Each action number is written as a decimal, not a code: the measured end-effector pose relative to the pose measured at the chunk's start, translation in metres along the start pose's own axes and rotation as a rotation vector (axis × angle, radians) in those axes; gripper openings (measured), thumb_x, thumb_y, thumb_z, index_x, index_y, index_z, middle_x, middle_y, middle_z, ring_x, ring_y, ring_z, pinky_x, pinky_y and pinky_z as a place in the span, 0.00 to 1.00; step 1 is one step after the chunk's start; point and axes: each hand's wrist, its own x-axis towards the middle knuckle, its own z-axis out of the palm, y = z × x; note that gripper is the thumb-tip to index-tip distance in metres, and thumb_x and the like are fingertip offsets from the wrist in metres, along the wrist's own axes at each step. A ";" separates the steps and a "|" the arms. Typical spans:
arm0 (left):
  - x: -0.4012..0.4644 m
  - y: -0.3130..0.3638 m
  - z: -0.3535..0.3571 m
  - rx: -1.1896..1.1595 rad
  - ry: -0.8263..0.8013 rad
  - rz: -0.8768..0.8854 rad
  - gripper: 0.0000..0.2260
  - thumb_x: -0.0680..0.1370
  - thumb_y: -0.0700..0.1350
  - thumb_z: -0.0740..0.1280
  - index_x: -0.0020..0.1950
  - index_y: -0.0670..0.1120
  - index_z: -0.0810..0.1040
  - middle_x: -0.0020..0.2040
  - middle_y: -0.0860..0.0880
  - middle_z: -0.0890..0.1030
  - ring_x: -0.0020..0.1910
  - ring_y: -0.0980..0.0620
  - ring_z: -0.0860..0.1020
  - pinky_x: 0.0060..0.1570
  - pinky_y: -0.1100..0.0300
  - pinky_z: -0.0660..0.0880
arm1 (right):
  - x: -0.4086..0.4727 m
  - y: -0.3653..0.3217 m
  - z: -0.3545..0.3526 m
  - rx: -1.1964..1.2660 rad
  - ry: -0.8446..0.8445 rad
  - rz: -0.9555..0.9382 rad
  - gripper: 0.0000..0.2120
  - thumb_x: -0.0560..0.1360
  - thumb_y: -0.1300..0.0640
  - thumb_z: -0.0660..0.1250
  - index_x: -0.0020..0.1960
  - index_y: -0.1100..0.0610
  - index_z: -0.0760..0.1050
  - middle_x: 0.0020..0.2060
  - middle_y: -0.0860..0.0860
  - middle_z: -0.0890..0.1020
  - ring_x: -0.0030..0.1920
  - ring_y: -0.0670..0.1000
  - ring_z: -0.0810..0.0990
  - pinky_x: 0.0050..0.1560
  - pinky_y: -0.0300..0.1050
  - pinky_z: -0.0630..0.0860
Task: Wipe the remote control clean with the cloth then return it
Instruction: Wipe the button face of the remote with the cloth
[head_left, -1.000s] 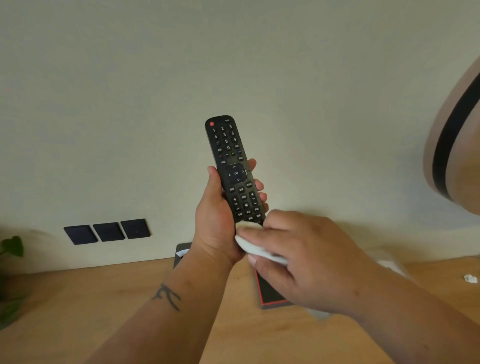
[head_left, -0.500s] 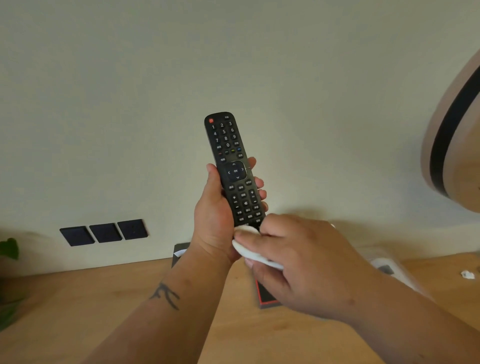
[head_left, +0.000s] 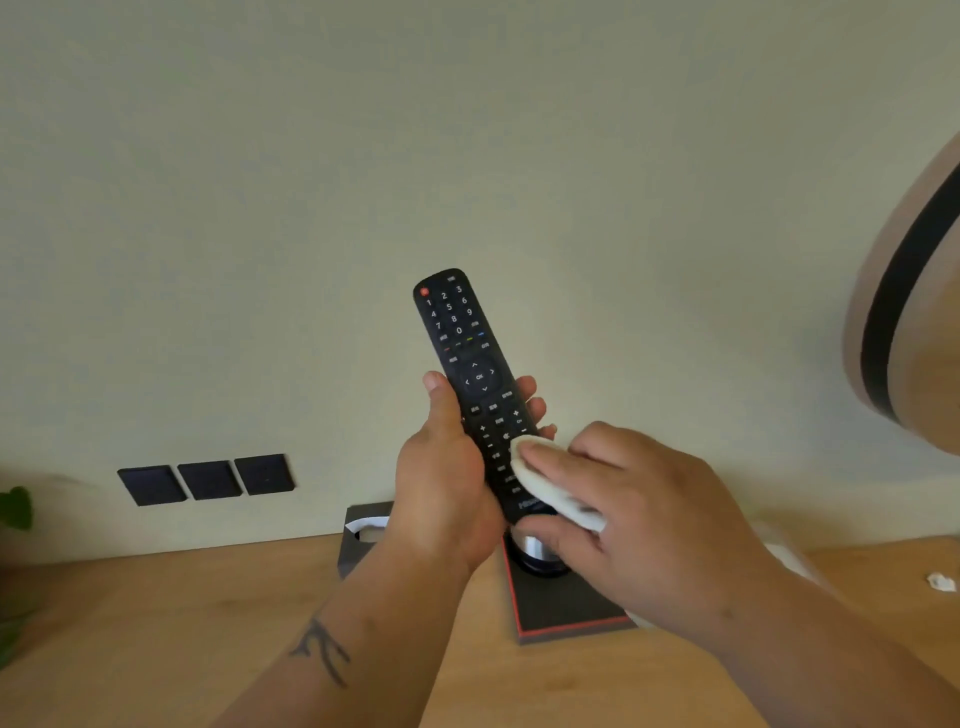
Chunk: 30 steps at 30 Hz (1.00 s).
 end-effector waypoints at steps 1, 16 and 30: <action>0.000 -0.001 -0.001 -0.013 -0.002 -0.015 0.29 0.83 0.62 0.53 0.57 0.41 0.83 0.53 0.41 0.87 0.47 0.46 0.86 0.49 0.49 0.81 | -0.001 0.003 0.001 -0.001 0.023 0.008 0.22 0.71 0.38 0.67 0.61 0.46 0.78 0.39 0.44 0.76 0.36 0.47 0.75 0.31 0.39 0.70; -0.001 -0.018 -0.027 0.021 -0.407 -0.232 0.28 0.82 0.62 0.53 0.63 0.44 0.83 0.58 0.41 0.84 0.59 0.43 0.82 0.61 0.47 0.76 | 0.014 0.003 -0.012 -0.042 0.103 -0.013 0.17 0.77 0.42 0.63 0.61 0.48 0.79 0.40 0.46 0.77 0.36 0.49 0.77 0.29 0.42 0.73; -0.010 -0.018 -0.023 0.060 -0.400 -0.171 0.22 0.82 0.59 0.60 0.62 0.44 0.82 0.51 0.43 0.82 0.47 0.47 0.82 0.48 0.54 0.78 | 0.041 0.000 -0.024 -0.171 0.053 -0.043 0.14 0.77 0.46 0.62 0.60 0.46 0.79 0.39 0.47 0.75 0.36 0.52 0.76 0.28 0.42 0.69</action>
